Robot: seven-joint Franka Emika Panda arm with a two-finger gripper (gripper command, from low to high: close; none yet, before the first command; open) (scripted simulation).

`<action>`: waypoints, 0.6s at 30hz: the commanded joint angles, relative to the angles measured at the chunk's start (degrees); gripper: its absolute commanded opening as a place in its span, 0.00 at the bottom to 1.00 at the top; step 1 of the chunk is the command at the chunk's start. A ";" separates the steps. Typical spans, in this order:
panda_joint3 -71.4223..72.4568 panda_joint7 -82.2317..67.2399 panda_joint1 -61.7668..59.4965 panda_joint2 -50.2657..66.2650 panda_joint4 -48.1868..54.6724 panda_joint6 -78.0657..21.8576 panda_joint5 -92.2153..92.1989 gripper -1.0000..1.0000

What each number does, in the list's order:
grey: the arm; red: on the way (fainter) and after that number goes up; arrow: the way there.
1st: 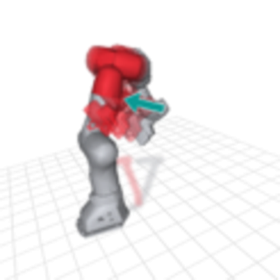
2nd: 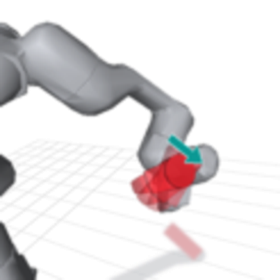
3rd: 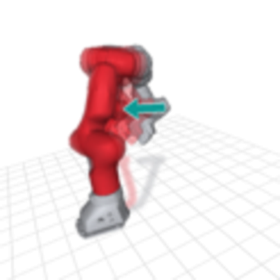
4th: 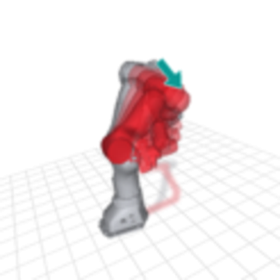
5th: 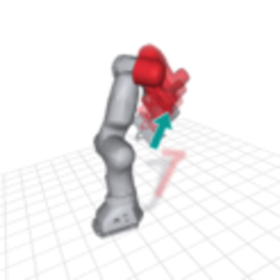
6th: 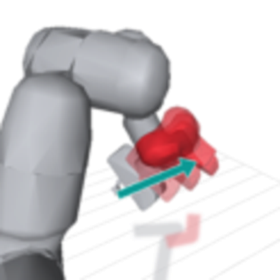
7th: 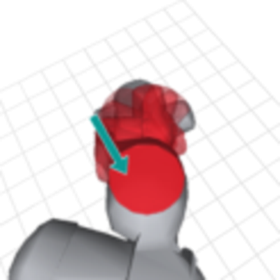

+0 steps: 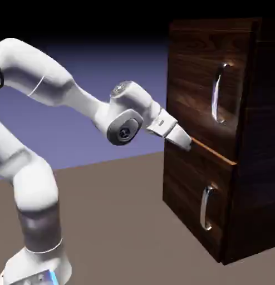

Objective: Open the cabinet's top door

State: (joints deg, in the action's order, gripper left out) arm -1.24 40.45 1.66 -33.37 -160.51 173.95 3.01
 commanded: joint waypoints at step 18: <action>-18.54 -29.93 14.49 -10.60 7.26 -0.90 44.86 0.50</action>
State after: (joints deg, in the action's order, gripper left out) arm -19.78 10.52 16.15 -43.96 -153.25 173.04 47.86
